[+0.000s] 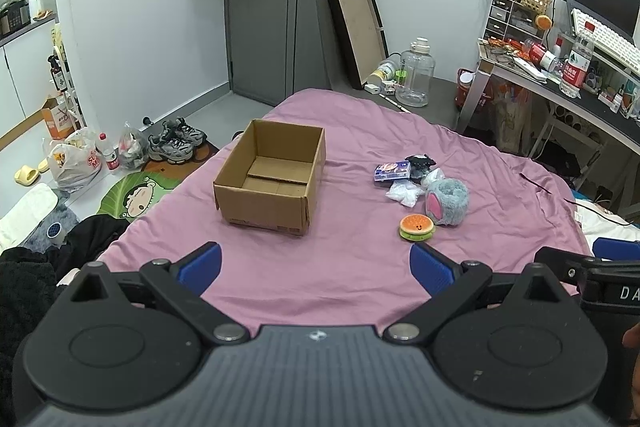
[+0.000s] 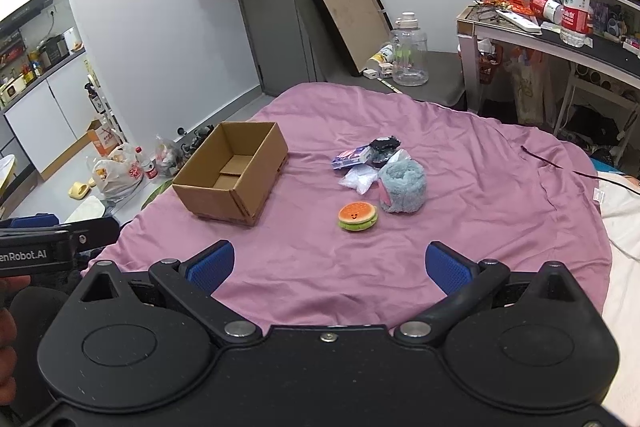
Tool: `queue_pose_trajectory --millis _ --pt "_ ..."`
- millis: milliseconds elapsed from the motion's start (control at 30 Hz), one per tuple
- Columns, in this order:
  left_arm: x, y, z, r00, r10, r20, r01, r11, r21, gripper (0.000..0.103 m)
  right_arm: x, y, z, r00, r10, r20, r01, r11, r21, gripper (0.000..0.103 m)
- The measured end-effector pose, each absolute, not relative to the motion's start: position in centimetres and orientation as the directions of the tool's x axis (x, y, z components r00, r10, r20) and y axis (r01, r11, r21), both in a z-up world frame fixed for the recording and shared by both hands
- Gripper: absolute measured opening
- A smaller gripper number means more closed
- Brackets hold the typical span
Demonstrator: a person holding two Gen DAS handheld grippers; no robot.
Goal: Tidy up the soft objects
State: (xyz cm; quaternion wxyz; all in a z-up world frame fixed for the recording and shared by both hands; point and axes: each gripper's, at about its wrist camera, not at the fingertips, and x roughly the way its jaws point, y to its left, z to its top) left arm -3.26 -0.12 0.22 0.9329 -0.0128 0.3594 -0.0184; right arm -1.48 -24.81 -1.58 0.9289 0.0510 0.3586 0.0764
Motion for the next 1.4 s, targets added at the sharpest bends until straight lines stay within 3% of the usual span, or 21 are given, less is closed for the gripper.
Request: queue_pose_trajectory --millis 1400 --pt "-3.44 -0.02 0.3 0.739 -0.044 -0.672 0.019 0.999 -0.044 0.1 -1.28 -24.78 -1.86 0.723 0.181 -0.667 -0.102 0.982 0.156 0.103"
